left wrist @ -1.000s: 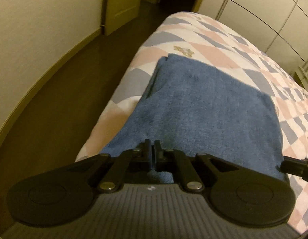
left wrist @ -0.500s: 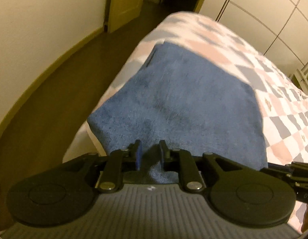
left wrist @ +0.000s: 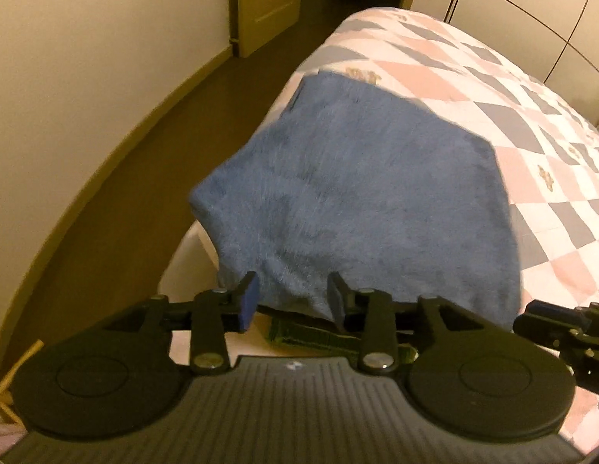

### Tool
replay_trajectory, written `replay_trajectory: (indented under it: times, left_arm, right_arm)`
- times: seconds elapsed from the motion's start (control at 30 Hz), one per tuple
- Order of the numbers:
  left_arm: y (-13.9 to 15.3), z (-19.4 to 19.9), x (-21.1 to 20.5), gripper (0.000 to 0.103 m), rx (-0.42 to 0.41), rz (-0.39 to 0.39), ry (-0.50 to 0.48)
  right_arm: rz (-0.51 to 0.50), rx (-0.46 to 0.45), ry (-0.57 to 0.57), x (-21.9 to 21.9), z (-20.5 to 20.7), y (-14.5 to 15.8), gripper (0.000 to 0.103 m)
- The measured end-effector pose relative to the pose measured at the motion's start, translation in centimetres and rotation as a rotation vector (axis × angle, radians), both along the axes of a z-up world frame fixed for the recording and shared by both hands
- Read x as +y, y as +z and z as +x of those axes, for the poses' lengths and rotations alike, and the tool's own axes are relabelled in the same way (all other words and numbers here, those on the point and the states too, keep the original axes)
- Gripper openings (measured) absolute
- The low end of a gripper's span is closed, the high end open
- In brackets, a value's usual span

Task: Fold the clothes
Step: 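Open both grippers and pull back from the stacked clothes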

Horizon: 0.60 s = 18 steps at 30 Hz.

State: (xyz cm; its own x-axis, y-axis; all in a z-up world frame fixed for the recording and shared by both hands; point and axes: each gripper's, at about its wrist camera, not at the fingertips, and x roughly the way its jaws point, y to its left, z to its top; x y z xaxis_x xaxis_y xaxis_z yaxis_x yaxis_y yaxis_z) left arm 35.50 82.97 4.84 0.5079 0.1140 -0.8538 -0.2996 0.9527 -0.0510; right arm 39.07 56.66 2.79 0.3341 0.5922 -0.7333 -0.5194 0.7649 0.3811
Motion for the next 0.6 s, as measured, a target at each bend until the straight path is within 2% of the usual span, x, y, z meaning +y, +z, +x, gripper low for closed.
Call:
replay_trajectory:
  times: [0.03,0.07,0.1,0.13,0.2,0.27,0.4,0.43,0.6]
  left_arm:
    - [0.9,-0.3,-0.4,0.04,-0.009,0.017,0.004]
    - [2.0,-0.7,-0.9,0.045,-0.021,0.034,0.007]
    - [3.0,-1.2,-1.5,0.047,-0.036,0.046,0.008]
    - [4.2,-1.7,-2.1,0.049,-0.052,0.06,0.007]
    - [6.2,-2.6,-3.1,0.052,-0.082,0.088,0.003]
    - [8.0,-3.6,-4.3,0.058,-0.106,0.117,0.004]
    - [10.8,-5.8,-7.1,0.063,-0.139,0.163,0.02]
    - [11.4,-6.4,-7.8,0.065,-0.146,0.172,0.029]
    - [13.4,-9.5,-11.5,0.079,-0.184,0.202,0.098]
  right_arm:
    - [0.013,-0.003,-0.012,-0.4,-0.2,0.5,0.034]
    - [0.023,-0.006,-0.024,-0.8,-0.5,1.0,0.04]
    - [0.033,-0.01,-0.035,-1.2,-0.8,1.6,0.045]
    - [0.043,-0.013,-0.046,-1.6,-1.1,2.2,0.053]
    - [0.063,-0.019,-0.068,-2.5,-1.6,3.3,0.059]
    - [0.08,-0.026,-0.076,-3.2,-2.2,4.4,0.071]
    - [0.119,-0.045,-0.074,-4.8,-3.5,6.7,0.082]
    - [0.128,-0.053,-0.07,-5.2,-3.8,7.2,0.088]
    - [0.155,-0.096,-0.025,-7.5,-5.4,9.6,0.102]
